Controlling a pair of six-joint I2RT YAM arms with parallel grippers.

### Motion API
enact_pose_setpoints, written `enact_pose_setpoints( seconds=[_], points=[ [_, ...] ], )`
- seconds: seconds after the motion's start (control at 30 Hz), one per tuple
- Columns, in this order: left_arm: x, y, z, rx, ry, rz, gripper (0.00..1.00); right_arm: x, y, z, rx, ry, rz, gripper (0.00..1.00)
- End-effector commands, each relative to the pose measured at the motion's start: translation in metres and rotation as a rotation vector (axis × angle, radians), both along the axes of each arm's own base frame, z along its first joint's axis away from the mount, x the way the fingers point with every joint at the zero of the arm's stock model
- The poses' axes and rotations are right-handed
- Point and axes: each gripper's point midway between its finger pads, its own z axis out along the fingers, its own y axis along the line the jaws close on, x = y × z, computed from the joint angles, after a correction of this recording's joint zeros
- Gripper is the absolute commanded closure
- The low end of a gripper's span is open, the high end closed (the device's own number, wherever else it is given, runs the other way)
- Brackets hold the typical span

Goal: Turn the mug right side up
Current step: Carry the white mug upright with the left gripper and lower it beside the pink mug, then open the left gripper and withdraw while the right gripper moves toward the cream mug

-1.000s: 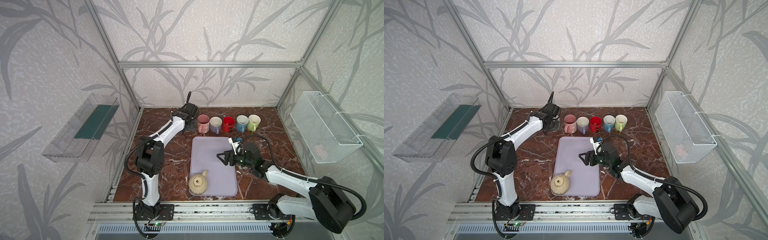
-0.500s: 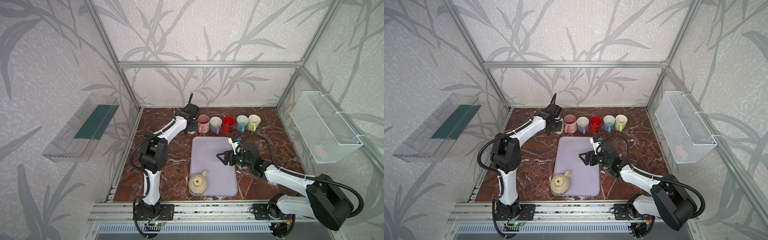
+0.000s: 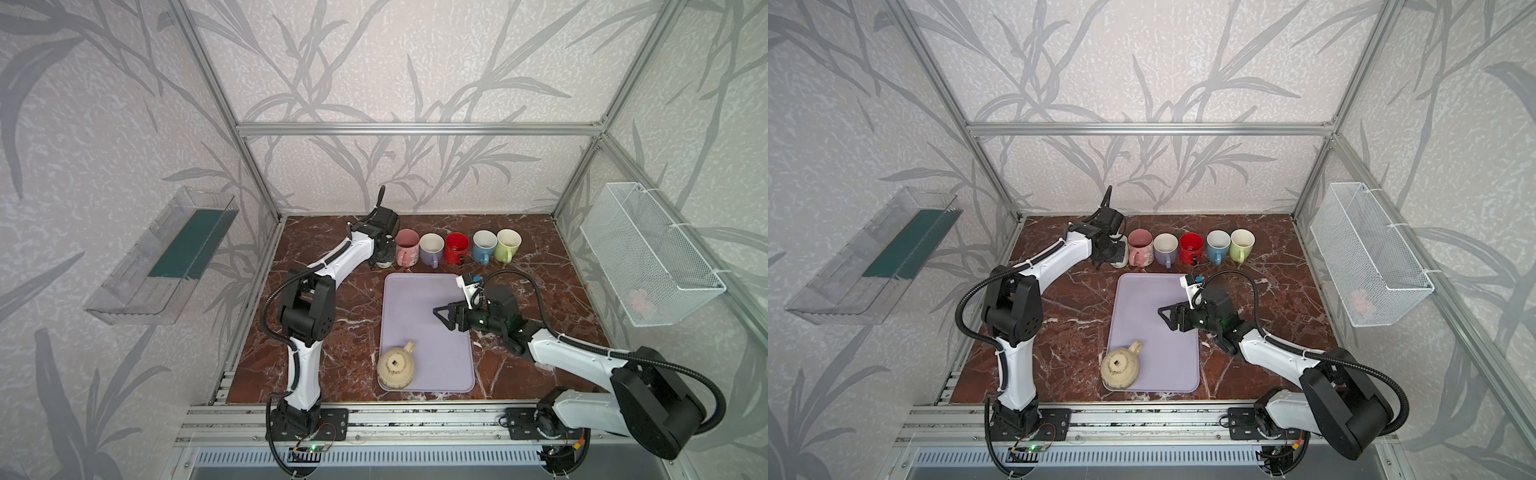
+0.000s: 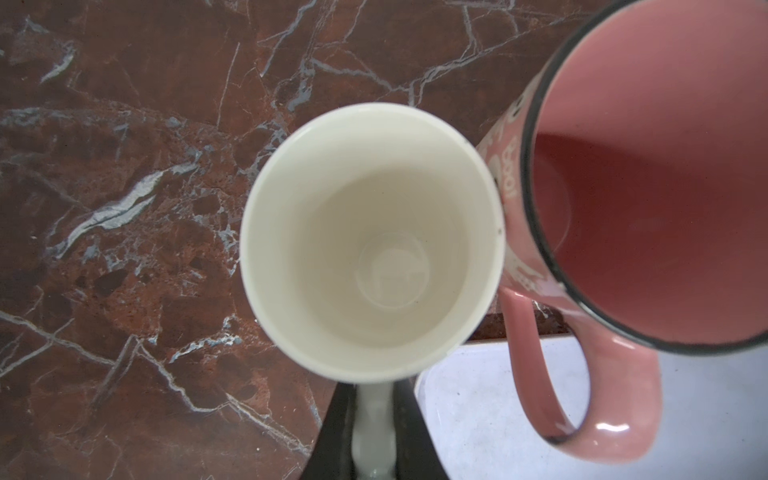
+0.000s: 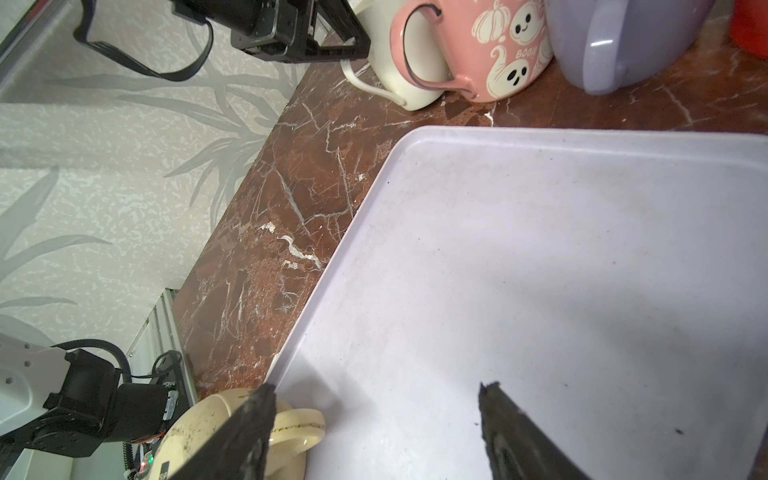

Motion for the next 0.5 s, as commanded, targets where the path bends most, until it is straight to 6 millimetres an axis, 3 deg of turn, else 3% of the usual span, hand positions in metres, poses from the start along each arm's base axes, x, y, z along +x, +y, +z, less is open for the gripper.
enact_pose_setpoints(
  seconds=[0.0,0.2,0.47],
  points=[
    [0.002,-0.006,0.016,-0.04,-0.044,-0.004,0.8,0.003,-0.002,0.002,0.006,-0.015,-0.011,0.23],
    [-0.004,-0.003,0.031,-0.052,-0.069,0.003,0.66,0.003,-0.001,0.001,-0.002,-0.017,-0.006,0.23],
    [-0.026,-0.002,0.08,-0.121,-0.148,-0.021,0.56,0.002,-0.001,0.007,-0.029,-0.024,0.011,0.23]
  ],
)
